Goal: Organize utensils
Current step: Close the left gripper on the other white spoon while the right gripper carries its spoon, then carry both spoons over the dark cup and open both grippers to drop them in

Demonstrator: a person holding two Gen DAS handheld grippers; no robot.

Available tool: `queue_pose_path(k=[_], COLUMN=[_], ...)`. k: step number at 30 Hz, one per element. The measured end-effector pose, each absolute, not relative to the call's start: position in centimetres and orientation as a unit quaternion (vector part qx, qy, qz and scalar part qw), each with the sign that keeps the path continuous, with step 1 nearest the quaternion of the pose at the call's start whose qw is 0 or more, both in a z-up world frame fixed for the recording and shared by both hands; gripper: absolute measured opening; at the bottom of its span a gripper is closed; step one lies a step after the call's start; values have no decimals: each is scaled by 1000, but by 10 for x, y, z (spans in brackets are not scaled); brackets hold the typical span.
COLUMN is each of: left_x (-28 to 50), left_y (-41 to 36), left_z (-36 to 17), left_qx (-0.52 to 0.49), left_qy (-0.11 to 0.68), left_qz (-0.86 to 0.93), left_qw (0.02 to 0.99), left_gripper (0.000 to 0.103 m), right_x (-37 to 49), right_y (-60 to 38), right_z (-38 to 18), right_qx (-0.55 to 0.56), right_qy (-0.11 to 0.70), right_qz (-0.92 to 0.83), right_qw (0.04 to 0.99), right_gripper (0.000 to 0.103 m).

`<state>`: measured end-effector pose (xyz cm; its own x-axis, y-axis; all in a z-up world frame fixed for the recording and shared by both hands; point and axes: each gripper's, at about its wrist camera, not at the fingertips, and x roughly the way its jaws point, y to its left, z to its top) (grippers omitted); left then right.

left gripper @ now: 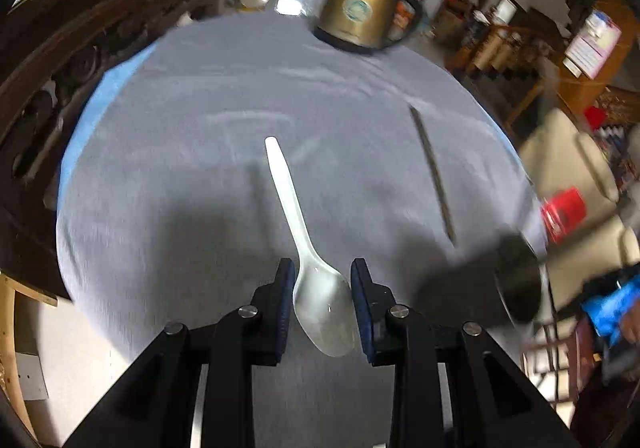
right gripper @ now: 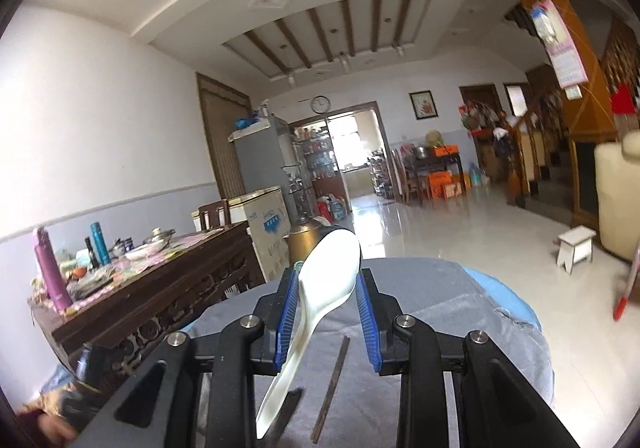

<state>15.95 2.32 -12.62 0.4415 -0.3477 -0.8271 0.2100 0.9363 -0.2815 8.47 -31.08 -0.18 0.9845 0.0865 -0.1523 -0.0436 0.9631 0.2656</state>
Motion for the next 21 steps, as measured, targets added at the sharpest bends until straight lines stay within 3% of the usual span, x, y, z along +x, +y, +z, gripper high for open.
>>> queue_pose_path(k=[5,11,17,21], left_x=[106,75,56,69], left_y=[24,16,-14,-16], left_z=[-113,-88,-65,-75], left_qx=[-45,-105,-188,-298], left_qy=[545,571,550,542], left_qz=[-226,-320,-399,-409], left_qw=[806,749,709,671], left_gripper=[30,30,30,30], right_x=[76,66,73,76], right_y=[-282,-242,-205,-198], right_z=[-6,-11,-39,-41], right_qx=[110,48,1,-13], right_qy=[74,35,31,31], right_qz=[44,37,31,22], right_qw=[990,998,999,999], right_gripper=[32,32,32,32])
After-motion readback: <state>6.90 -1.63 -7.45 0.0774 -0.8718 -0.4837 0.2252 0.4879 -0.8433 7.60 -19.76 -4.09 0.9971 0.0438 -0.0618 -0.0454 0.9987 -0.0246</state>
